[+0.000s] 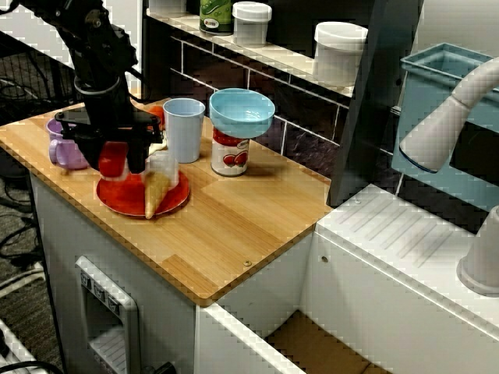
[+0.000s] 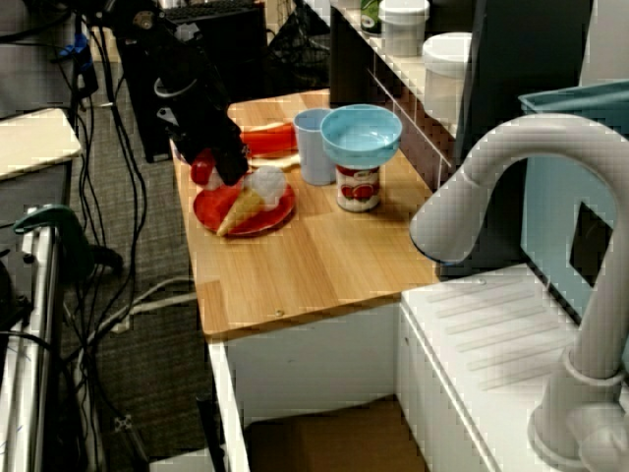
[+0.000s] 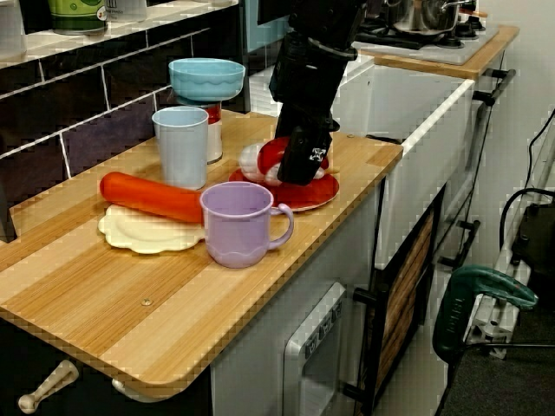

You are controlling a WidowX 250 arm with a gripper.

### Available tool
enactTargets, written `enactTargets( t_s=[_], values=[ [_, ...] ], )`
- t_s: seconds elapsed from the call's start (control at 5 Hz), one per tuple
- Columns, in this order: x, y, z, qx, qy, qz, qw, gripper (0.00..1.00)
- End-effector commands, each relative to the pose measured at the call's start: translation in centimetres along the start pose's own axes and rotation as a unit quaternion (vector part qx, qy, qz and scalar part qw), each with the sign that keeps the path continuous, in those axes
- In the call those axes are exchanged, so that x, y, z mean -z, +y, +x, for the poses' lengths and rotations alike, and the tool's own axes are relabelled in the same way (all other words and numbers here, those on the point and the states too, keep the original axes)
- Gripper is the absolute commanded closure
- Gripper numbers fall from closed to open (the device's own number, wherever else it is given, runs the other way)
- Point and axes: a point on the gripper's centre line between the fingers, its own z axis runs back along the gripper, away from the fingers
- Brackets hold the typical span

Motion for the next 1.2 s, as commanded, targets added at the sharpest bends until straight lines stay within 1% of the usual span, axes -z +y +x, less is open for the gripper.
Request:
enactTargets(
  t_s=[0.0, 0.6, 0.8, 1.0],
  values=[
    [0.18, -0.07, 1.07, 0.005, -0.009, -0.001, 0.9999, 1.00],
    [0.98, -0.15, 0.92, 0.009, -0.013, 0.011, 0.9998, 1.00],
    [0.97, -0.09, 1.02, 0.004, -0.011, 0.013, 0.9998, 0.83],
    [0.99, -0.12, 1.07, 0.002, -0.011, 0.014, 0.9998, 0.00]
  ],
)
